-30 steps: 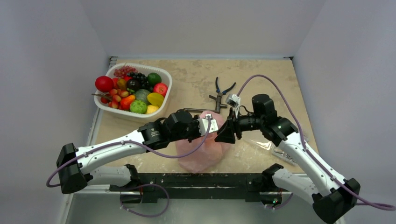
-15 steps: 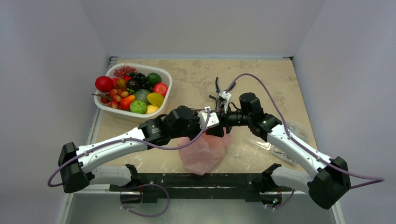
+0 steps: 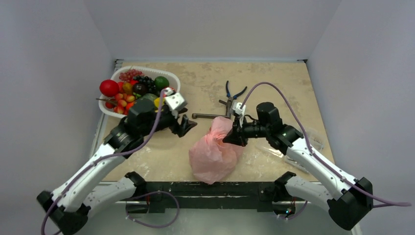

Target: Place the fake fruits into the plastic bag and tie a complex knot

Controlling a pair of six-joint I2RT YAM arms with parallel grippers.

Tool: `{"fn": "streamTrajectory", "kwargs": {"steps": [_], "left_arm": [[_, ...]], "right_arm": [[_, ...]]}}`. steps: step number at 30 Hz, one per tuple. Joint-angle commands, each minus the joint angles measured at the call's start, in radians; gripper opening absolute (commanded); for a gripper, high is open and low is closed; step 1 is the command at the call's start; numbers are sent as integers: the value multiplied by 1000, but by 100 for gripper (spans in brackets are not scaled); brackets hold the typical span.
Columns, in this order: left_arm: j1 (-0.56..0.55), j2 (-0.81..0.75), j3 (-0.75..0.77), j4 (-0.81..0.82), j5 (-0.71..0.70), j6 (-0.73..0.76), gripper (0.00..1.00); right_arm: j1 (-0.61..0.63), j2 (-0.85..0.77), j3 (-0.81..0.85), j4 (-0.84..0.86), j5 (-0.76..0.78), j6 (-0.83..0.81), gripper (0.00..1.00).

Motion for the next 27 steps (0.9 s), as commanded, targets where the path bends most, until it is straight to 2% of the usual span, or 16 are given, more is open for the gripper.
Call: {"fn": "streamTrajectory", "kwargs": {"steps": [1, 3, 6, 13, 15, 18, 20, 23, 27], "left_arm": [[111, -143, -92, -96, 169, 121, 66], [115, -133, -149, -151, 183, 196, 65], [109, -84, -208, -131, 216, 247, 65], [27, 10, -294, -45, 82, 348, 69], [22, 0, -308, -46, 159, 354, 70], [-20, -90, -357, 39, 276, 331, 75], [-82, -108, -357, 83, 262, 299, 77], [-135, -43, -307, 141, 201, 224, 78], [-158, 77, -218, 235, 193, 101, 80]], "right_arm": [[-3, -27, -20, 2, -12, -131, 0], [-3, -17, -12, -22, -16, -171, 0], [-2, -10, -9, -50, -4, -241, 0], [-3, -23, -6, -115, 17, -396, 0], [-2, -20, 2, -127, 16, -400, 0], [-2, -24, 2, -135, 20, -398, 0], [-1, -30, -6, -137, 19, -398, 0], [0, -42, -17, -122, 15, -388, 0], [3, -32, -21, -115, 15, -380, 0]]}}
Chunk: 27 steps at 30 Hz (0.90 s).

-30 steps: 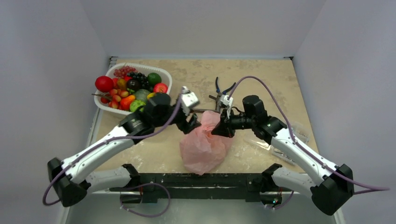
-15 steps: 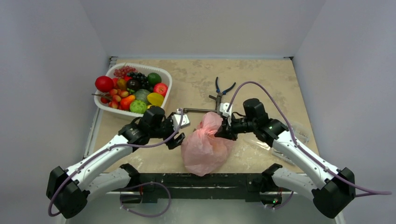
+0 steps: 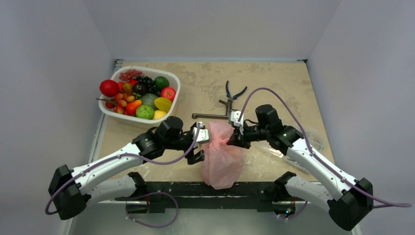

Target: Place the fake fruits into the plastic bag and tie a complex knot

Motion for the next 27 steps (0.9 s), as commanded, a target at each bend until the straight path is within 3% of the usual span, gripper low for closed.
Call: {"fn": "streamTrajectory", "kwargs": {"steps": [1, 4, 7, 9, 16, 17, 19, 21, 23, 27], "left_arm": [[-24, 122, 118, 187, 4, -162, 80], [-45, 189, 166, 242, -6, -246, 80], [-64, 246, 205, 270, -21, -321, 71], [-82, 284, 260, 257, -28, -343, 62], [-102, 411, 432, 51, -33, -362, 17], [-102, 409, 437, 23, -38, -352, 15], [-102, 385, 424, -18, -40, -328, 22], [-102, 345, 398, -66, -47, -315, 44], [-102, 305, 364, -115, -51, -308, 57], [-102, 245, 287, -145, -77, -317, 61]], "right_arm": [[5, -4, -6, 16, 2, -11, 0], [11, -7, -15, 18, 4, -20, 0], [14, -14, -28, 21, 10, -38, 0], [14, -12, -37, 22, 14, -60, 0], [15, -13, -46, 27, 40, -81, 0], [15, -18, -48, 27, 39, -78, 0], [14, -29, -50, 27, 38, -68, 0], [14, -45, -55, 23, 51, -71, 0], [14, -57, -58, 26, 56, -65, 0], [13, -62, -53, 22, 68, -63, 0]]}}
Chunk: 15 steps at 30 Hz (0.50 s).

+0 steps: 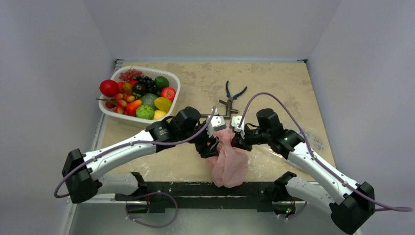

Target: Place the fake fruits into the plastic bag and tie a complex knot

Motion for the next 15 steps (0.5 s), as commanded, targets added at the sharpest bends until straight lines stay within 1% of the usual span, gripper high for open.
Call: {"fn": "streamTrajectory", "kwargs": {"steps": [1, 5, 8, 12, 15], "left_arm": [[-4, -77, -69, -58, -20, -2, 61], [-4, -60, -98, -36, 24, -44, 65], [-4, -40, -104, 15, 26, -58, 66], [-3, -18, -86, 71, 20, -103, 57], [2, -37, -104, 145, 56, -160, 58]], "right_arm": [[5, -20, 4, 17, 20, -5, 0], [6, -16, 7, 18, 19, -4, 0], [5, -13, 12, 14, 20, 0, 0], [5, -19, 18, 17, 30, 18, 0], [7, -29, 22, 24, 31, 38, 0]]}}
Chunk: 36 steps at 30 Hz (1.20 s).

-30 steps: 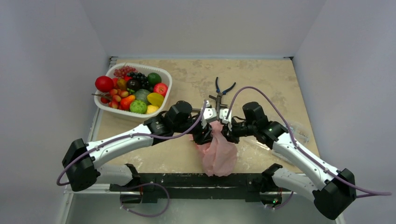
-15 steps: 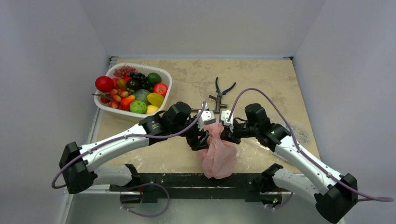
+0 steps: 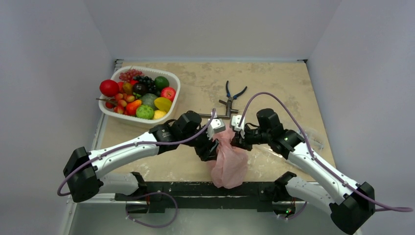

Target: Place the fake fruits into the plastic bag and tie a complex knot

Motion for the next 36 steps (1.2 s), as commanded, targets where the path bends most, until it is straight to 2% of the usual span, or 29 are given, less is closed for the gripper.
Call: {"fn": "streamTrajectory", "kwargs": {"steps": [1, 3, 8, 10, 12, 16, 17, 22, 28, 33, 36], "left_arm": [[2, -33, -13, 167, 48, -111, 59], [-3, -32, -25, 202, 33, -147, 58], [-12, 82, 24, 139, -67, -192, 51], [-17, 103, 38, 103, -102, -167, 43], [-17, 101, 56, 37, -122, -132, 28], [-5, 3, 58, -89, -94, -67, 2], [-5, -37, 58, -121, -104, -52, 0], [28, -149, 89, -286, -243, 68, 0], [130, -185, 62, -396, -385, 268, 0], [187, -269, 31, -374, -529, 412, 0], [241, -297, 4, -360, -568, 467, 0]], "right_arm": [[7, -24, 22, 24, 5, 31, 0], [7, -30, 17, 32, 4, 38, 0], [7, -20, 12, 49, -1, 58, 0], [7, -19, 17, 43, 7, 52, 0], [7, -24, 28, 22, 14, 30, 0], [6, -33, 71, -36, 77, 17, 0], [4, -35, 86, -65, 98, -6, 0], [-15, -66, 114, -130, 180, -56, 0], [-53, -79, 150, -192, 240, -123, 0], [-141, -75, 189, -289, 239, -222, 0], [-177, -104, 165, -336, 274, -293, 0]]}}
